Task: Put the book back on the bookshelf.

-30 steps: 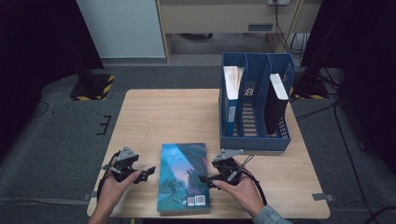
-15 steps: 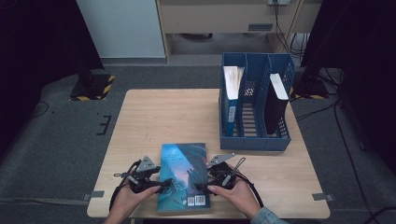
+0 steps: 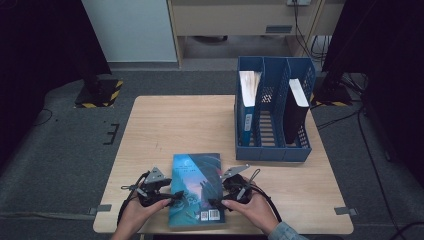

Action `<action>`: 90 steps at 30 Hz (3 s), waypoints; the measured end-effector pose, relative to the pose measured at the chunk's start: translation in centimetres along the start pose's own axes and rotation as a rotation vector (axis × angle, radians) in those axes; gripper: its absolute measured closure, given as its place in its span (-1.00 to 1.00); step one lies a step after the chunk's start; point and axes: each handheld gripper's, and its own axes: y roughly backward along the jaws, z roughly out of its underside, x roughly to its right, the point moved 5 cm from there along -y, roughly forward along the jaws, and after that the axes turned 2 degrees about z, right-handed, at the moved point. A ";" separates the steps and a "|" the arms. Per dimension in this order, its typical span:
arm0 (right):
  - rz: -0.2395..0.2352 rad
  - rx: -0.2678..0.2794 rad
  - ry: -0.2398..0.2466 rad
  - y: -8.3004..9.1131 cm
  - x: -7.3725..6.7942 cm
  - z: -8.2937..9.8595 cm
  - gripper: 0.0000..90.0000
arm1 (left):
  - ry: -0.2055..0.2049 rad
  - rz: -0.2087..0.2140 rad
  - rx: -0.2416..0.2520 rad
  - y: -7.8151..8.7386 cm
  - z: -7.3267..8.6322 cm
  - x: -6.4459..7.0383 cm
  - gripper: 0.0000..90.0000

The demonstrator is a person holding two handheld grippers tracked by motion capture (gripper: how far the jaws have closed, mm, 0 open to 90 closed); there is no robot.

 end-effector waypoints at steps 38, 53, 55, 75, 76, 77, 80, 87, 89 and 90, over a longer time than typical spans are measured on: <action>-0.120 0.031 -0.054 -1.3 0.4 0.2 -0.85 | 0.049 -0.007 0.014 -0.2 0.0 -1.2 -0.51; -0.129 0.044 -0.119 -1.0 1.1 0.1 -0.58 | 0.036 0.008 0.018 -0.8 -0.4 -1.2 -0.51; -0.133 0.053 -0.144 -0.8 1.4 0.0 -0.45 | 0.035 0.008 0.018 -0.8 -0.4 -1.2 -0.51; -0.125 0.062 -0.046 -2.3 -0.2 -2.9 -0.41 | 0.018 -0.001 -0.017 -0.5 -0.5 -1.5 -0.52; -0.118 0.059 -0.044 -2.3 -0.3 -2.8 -0.41 | 0.018 -0.001 -0.017 -0.5 -0.5 -1.5 -0.53; -0.116 0.058 -0.041 -2.3 -0.3 -2.8 -0.41 | 0.005 -0.008 -0.019 -0.4 -0.6 -1.5 -0.53; -0.110 0.062 -0.032 -2.3 -0.4 -2.8 -0.41 | -0.009 -0.026 -0.028 -0.4 -0.7 -1.5 -0.60; -0.101 0.059 -0.027 -2.3 -0.4 -2.8 -0.41 | 0.002 -0.049 -0.040 -0.3 -0.7 -2.0 -0.77; -0.100 0.058 -0.026 -2.3 -0.5 -2.8 -0.41 | 0.003 -0.049 -0.040 -0.4 -0.7 -2.0 -0.78; -0.099 0.059 -0.024 -2.3 -0.4 -2.7 -0.41 | 0.008 -0.044 -0.040 -0.5 -0.6 -2.0 -0.79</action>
